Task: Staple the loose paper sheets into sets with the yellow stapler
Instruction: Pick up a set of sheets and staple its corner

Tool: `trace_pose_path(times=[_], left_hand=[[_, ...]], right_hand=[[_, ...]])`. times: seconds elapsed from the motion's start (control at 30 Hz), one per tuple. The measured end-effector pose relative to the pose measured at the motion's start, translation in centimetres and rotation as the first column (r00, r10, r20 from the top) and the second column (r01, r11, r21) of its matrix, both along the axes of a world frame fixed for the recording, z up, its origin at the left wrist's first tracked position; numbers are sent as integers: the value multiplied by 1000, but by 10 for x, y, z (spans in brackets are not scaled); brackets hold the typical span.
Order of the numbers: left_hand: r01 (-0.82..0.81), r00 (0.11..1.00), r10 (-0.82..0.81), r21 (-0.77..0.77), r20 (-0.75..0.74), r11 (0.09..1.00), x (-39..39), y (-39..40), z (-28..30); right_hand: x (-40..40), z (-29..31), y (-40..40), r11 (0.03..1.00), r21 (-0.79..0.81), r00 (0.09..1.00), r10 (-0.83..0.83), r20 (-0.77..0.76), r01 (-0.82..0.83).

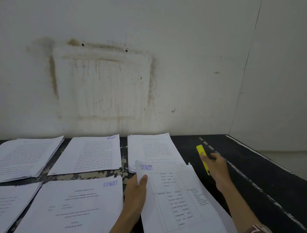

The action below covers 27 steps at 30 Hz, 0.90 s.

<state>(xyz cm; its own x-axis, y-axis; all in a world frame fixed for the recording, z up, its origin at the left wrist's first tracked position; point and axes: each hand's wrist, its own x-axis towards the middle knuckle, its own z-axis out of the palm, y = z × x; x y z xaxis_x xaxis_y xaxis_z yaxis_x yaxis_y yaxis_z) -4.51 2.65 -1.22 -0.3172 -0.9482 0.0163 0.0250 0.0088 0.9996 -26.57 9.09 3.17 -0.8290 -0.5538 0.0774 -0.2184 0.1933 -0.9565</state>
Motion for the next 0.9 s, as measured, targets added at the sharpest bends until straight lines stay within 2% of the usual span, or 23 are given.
trace_pose_path(times=[0.07, 0.13, 0.23, 0.3, 0.37, 0.47, 0.6, 0.73, 0.9], left_hand=[[4, 1000, -4, -2, -7, 1000, 0, 0, 0], [0, 1000, 0, -7, -5, 1000, -1, -1, 0], [-7, 1000, 7, -34, -3, 999, 0, 0, 0], [-4, 1000, 3, -56, -7, 998, 1, 2, 1], [-2, 1000, 1, -68, -22, 998, 2, 3, 2], [4, 999, -8, -94, -43, 996, 3, 4, 5], [24, 996, -35, -129, -85, 991, 3, 6, 7], [30, 993, -48, -158, -110, 987, 2, 5, 9], [31, 987, -65, -224, -146, 974, 1, 5, 10]], right_hand=[[9, 15, -1, 988, -153, 964, 50, 261, -10], [18, 26, -2, 960, -275, 882, 178, 436, -57], [34, 34, -12, 900, -418, 716, 371, 592, -122], [45, 37, -23, 887, -443, 668, 409, 621, -132], [62, 40, -34, 889, -427, 690, 413, 594, -164], [89, 45, -51, 900, -382, 784, 390, 483, -212], [113, 46, -71, 887, -416, 875, 354, 332, -201], [130, 44, -83, 886, -388, 919, 347, 187, -255], [141, 43, -85, 871, -311, 909, 413, 47, -380]])
